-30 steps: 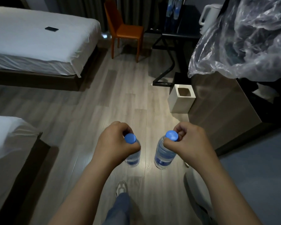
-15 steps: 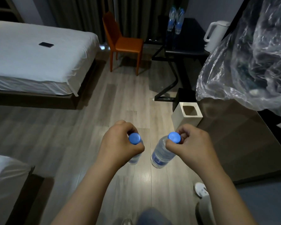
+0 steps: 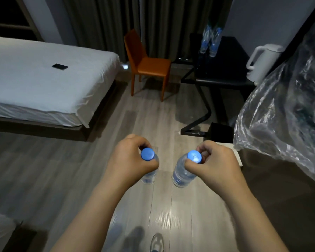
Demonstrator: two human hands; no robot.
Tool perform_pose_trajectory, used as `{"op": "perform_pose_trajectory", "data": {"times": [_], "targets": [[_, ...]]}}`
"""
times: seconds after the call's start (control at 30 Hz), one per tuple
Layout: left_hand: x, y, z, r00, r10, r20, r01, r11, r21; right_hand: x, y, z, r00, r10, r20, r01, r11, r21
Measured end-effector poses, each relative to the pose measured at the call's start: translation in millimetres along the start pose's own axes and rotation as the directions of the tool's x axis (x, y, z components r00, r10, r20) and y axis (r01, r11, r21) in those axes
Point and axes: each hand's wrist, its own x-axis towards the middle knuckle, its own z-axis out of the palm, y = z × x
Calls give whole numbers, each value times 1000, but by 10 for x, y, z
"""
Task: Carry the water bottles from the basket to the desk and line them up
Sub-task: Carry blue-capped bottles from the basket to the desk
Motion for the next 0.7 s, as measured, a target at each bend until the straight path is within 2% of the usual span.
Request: {"op": "perform_pose_trajectory", "data": {"times": [0.27, 0.7], "targets": [[1039, 225, 195, 1000, 1, -17, -1, 1000, -2, 1105, 101, -121, 1000, -20, -8, 20, 998, -63], [3126, 164, 445, 998, 36, 47, -36, 999, -4, 3029, 119, 82, 998, 50, -43, -54, 995, -80]]}}
